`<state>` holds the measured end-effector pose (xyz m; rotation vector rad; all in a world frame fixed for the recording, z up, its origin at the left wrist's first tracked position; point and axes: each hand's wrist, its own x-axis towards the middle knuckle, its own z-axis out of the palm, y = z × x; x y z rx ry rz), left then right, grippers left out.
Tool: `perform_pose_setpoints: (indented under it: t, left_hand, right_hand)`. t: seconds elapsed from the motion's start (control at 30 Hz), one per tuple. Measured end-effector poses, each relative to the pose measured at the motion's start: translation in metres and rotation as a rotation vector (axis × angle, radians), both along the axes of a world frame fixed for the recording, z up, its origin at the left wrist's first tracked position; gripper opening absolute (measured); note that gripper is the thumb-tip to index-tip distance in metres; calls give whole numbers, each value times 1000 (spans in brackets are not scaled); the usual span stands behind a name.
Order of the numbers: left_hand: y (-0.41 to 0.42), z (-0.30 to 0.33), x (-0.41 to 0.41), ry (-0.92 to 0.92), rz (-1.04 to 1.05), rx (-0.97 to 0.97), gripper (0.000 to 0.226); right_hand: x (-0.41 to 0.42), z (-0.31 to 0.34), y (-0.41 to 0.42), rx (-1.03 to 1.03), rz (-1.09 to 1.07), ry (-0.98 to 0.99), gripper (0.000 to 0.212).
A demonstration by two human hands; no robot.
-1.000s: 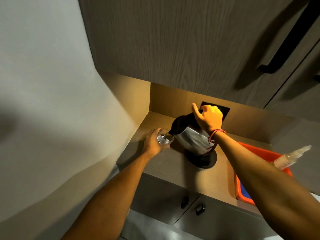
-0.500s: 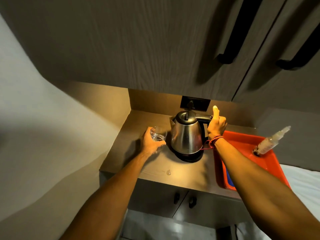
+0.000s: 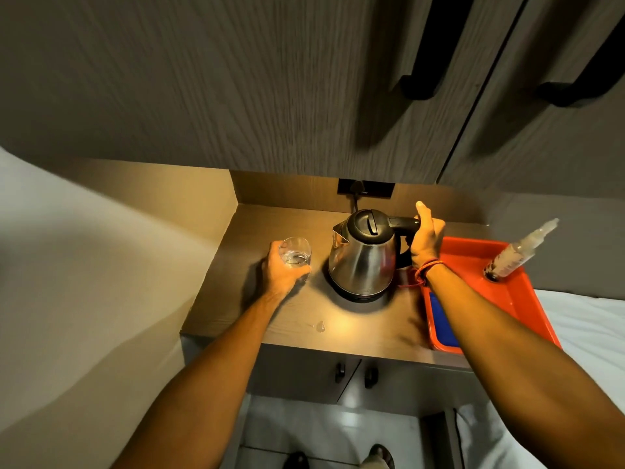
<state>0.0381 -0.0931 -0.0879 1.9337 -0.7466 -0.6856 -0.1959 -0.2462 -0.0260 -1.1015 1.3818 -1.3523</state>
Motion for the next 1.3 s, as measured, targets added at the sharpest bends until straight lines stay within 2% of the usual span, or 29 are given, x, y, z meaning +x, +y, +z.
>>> perform_pose_setpoints:
  t: [0.1,0.17,0.23,0.33,0.4,0.5,0.6,0.77,0.87,0.97,1.03,1.1,1.13,1.23,1.3]
  left_hand:
    - [-3,5,1,-22,-37,-25,97]
    - [-2,7,-1,-133,-68,-10,105]
    - [2,12,-5,-307,-67,-6,102]
    - [6,19,-16,-621,-90,-139,60]
    - [10,22,-28,-735,-253,-267,37]
    - [17,21,-59,-744,-547,-362,28]
    - [13,18,-102,-727,-718,-419,21]
    - [-16,24,-178,-514,-912,-336,18]
    - [-35,24,-217,-455,-958,-209,24]
    - [-49,16,-243,-635,-1034,-47,30]
    - [-53,9,-252,-769,-1060,21,28]
    - [-55,5,-257,-843,-1074,53,23]
    - [-55,4,-256,-859,-1072,62,22]
    - [-58,3,-252,-833,-1058,69,26]
    - [-62,3,-249,-752,-1041,55,29]
  right_hand:
    - [3,2,-1,-20,-15,12,52]
    - [1,0,1,-3,-14,21,49]
    - [-1,-3,7,20,-28,35,47]
    - [-7,-10,17,77,-72,81,53]
    - [-17,-16,24,81,-110,159,49]
    - [-40,-20,33,59,-135,258,46]
    - [-72,-19,39,127,-136,412,32]
    - [-133,-27,48,475,-85,653,32]
    - [-151,-32,60,611,53,553,16]
    - [-158,-32,65,636,121,481,12]
    - [-157,-33,66,655,136,436,24]
    - [-159,-34,64,665,149,427,41]
    - [-157,-35,64,667,163,411,42]
    - [-154,-32,64,705,200,359,25]
    - [-153,-31,63,712,212,300,25]
